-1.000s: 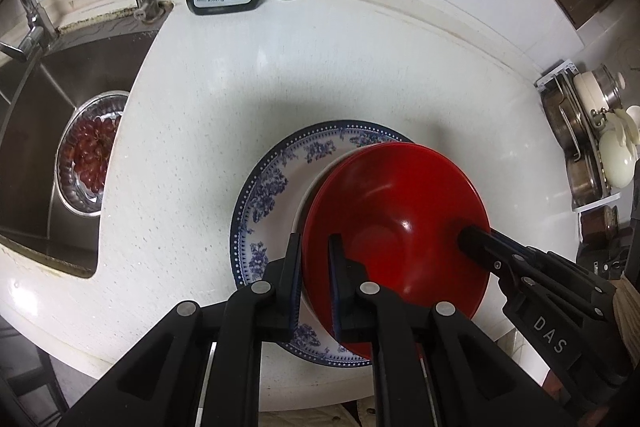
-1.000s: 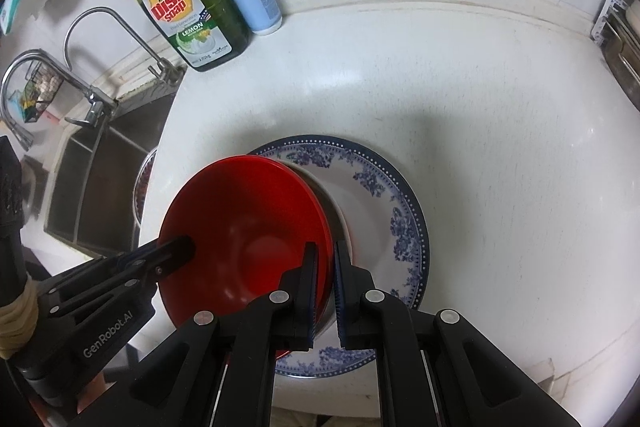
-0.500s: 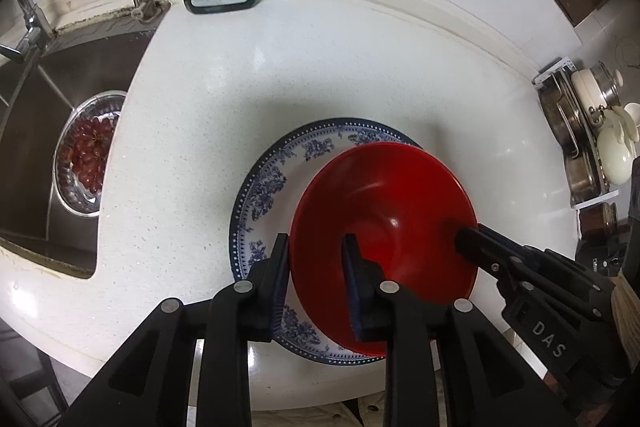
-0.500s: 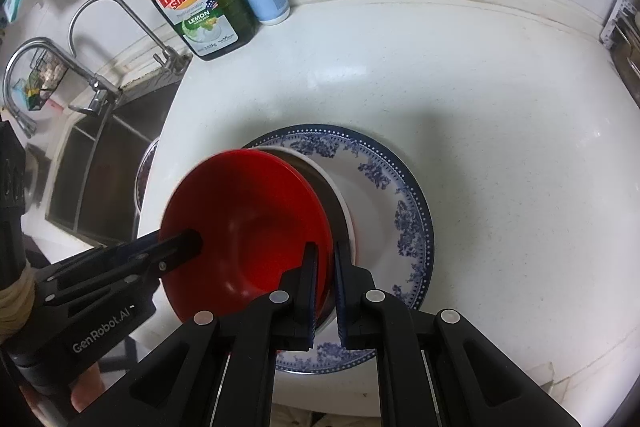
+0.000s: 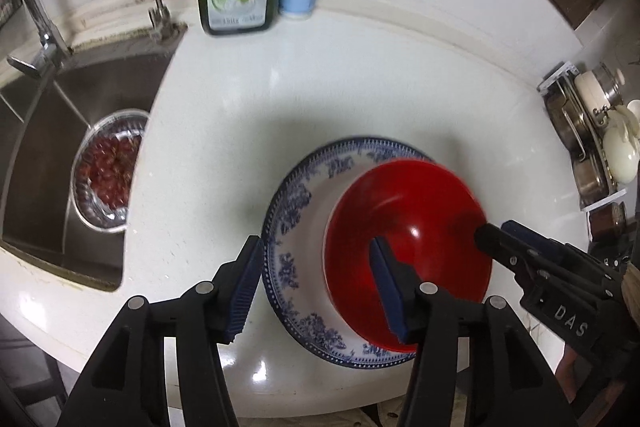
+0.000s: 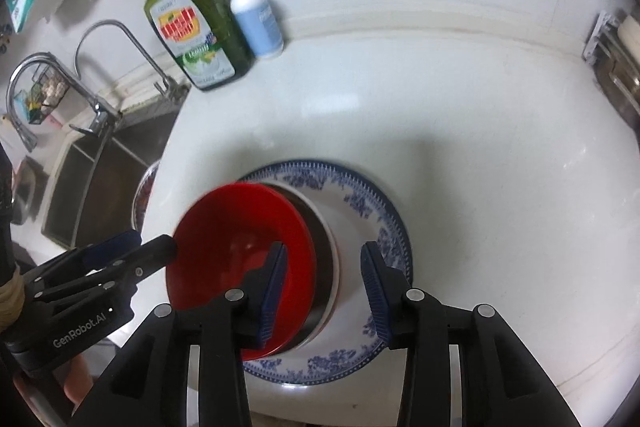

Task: Organize plates and bowls
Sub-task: 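Lower the red-and-black bowl into the white bowl and open both grippers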

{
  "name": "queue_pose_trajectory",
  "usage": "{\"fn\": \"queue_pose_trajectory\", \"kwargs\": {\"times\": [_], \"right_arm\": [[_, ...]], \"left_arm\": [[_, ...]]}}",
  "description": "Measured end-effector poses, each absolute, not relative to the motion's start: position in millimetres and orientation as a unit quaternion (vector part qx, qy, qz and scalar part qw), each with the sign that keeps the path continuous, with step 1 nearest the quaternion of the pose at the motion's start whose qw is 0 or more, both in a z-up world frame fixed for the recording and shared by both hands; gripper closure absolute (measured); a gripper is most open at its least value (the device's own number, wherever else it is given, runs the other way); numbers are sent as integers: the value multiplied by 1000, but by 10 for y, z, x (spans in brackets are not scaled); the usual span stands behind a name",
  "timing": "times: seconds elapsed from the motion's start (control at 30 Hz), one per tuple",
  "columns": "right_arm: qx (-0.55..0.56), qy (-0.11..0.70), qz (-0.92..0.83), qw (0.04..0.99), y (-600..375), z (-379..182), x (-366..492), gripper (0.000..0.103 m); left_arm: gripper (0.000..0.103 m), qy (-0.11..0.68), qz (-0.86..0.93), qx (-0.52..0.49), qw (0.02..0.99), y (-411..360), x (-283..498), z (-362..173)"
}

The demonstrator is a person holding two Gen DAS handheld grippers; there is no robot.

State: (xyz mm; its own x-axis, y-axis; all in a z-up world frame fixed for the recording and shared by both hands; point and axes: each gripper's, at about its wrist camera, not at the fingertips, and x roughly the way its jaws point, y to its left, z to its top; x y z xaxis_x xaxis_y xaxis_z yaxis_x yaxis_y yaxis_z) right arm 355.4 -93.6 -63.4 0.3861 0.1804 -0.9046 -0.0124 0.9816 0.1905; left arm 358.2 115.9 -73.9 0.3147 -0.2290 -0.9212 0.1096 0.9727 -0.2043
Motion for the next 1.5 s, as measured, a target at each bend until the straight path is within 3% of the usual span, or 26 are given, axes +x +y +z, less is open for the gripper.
{"fn": "queue_pose_trajectory", "kwargs": {"times": [0.1,0.37,0.5,0.6,1.5], "right_arm": [[99,562,50,819,-990,-757,3580,63],[132,596,50,790,-1033,-1058,3655,65],[149,614,60,773,-1043,-1172,3681,66],[169,627,75,756,-1039,-1247,3697,75],[172,636,70,749,-1120,-1246,3877,75]], "left_arm": [[51,587,-103,-57,801,1150,3602,-855],[69,636,-114,-80,759,1089,3701,-1221],[70,633,-119,-87,760,1066,3700,-1249],[78,635,-128,-89,757,1042,3700,-1246],[78,645,-116,-83,751,875,3875,-1279]]}}
